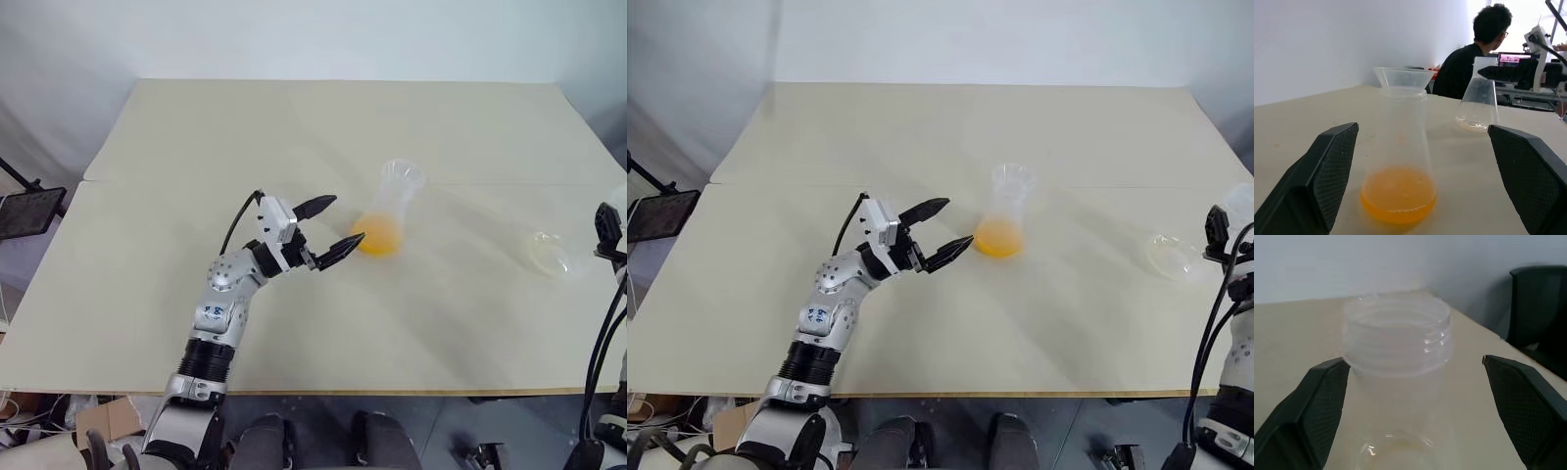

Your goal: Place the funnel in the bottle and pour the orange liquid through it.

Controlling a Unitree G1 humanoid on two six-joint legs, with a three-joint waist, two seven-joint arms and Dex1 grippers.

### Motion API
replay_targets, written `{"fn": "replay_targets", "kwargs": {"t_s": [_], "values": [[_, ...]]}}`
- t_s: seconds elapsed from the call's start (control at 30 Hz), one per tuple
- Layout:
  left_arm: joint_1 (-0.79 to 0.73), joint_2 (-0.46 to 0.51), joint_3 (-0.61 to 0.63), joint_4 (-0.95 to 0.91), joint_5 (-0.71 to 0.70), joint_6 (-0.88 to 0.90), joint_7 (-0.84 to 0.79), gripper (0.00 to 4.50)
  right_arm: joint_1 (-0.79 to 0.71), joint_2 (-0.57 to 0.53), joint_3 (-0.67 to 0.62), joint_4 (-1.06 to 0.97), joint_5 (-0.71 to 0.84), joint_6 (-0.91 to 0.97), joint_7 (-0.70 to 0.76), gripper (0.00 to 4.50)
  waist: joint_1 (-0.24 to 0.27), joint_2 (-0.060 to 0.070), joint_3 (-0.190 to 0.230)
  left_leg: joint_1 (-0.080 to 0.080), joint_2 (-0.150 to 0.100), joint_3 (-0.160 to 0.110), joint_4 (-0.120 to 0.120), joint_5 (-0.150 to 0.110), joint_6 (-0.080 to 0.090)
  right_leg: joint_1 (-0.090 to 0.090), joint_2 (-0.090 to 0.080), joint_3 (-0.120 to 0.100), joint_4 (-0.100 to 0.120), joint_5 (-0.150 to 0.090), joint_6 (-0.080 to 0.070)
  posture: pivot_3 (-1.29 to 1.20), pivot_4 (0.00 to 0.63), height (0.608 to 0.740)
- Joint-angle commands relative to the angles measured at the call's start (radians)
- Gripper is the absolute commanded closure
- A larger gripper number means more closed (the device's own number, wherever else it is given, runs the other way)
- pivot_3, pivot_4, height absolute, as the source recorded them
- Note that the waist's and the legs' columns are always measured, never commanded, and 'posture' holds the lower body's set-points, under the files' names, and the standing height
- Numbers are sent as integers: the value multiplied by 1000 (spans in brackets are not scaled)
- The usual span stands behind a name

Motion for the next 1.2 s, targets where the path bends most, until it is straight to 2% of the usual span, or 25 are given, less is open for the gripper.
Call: {"fn": "replay_targets", "kwargs": {"t_s": [0.03,0.33,0.43,0.5,0.67,0.9,0.97,1.2], "values": [[7,12,4,-44,-16,1,-12,0,21,-51,-68,-128,54,2,10,14,2,0,0,0,0,0,0,0,0,0,0,0,0,0,0,0,150,740],[23,89,18,-49,-30,21,-68,0,12,-151,-129,-196,172,-24,135,14,11,0,0,0,0,1,0,0,0,0,0,1,-1,0,0,0,150,740],[16,183,65,-46,-80,58,-150,0,65,-215,-17,-300,226,28,321,14,12,1,1,0,0,1,0,0,0,0,0,1,-1,0,0,0,150,740],[29,252,82,-67,-111,89,-213,0,125,-222,64,-347,195,-26,444,14,8,0,1,1,2,1,0,0,0,0,1,1,-1,0,0,0,150,740],[106,357,109,-145,-157,148,-290,0,238,-161,102,-411,316,-9,621,14,18,0,1,1,1,1,0,0,-1,0,1,1,-1,0,0,0,150,740],[237,446,155,-199,-153,183,-296,0,479,-194,243,-461,189,-153,923,14,19,0,1,1,-1,-1,0,0,0,2,-1,1,-2,1,1,0,150,740],[261,465,164,-202,-162,205,-301,0,479,-193,257,-453,201,-152,940,14,15,0,1,2,0,-1,0,-1,0,2,0,1,-2,1,1,0,150,740],[287,470,186,-196,-77,73,-238,0,447,-195,255,-334,150,-231,1001,14,16,0,1,4,0,1,0,-1,0,2,-1,3,-1,1,1,0,150,740]]}}
